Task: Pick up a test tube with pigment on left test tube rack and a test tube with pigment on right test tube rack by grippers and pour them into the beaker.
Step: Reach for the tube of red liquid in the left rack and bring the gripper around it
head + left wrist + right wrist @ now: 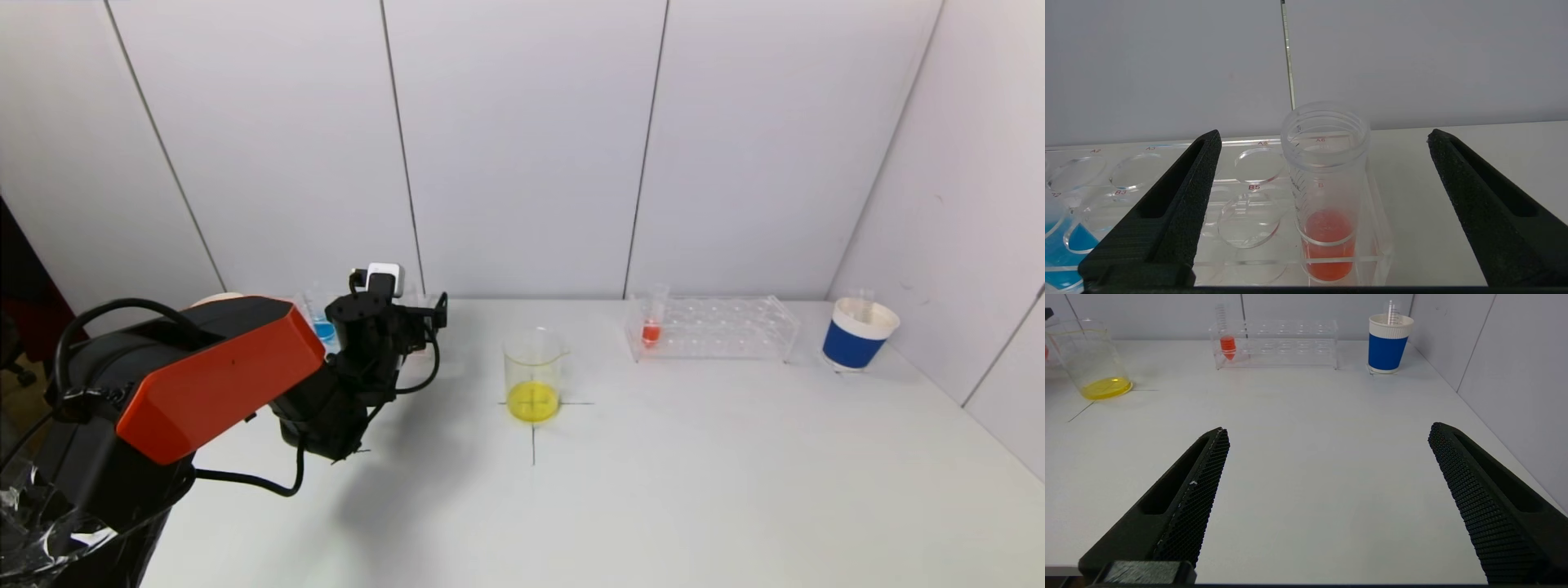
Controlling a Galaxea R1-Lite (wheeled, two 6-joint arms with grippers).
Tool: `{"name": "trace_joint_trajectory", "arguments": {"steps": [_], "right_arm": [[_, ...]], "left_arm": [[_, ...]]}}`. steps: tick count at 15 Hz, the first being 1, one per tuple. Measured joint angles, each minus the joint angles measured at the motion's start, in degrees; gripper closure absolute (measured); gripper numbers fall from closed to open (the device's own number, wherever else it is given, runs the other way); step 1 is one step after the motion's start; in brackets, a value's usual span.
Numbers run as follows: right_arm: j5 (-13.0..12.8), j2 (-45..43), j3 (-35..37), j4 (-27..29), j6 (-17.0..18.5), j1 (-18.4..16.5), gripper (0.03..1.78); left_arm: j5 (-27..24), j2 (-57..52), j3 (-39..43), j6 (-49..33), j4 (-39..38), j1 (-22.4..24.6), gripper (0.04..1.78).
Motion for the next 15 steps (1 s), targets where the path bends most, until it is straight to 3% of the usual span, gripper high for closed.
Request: {"name": "trace_joint_trajectory", "arguments": {"steps": [11,15], "right_arm": [[-0.01,0.0,0.0,-0.02,0.0,0.02,0.04],[0.0,0.0,0.0,0.0,0.0,0.02,0.04]], "left_arm": [[-0.05,0.2,-0.45,0.04,0.4,0.49,0.08],[-0.07,0.23,-0.3,0.2,0.46,0.39,0.43]]}}
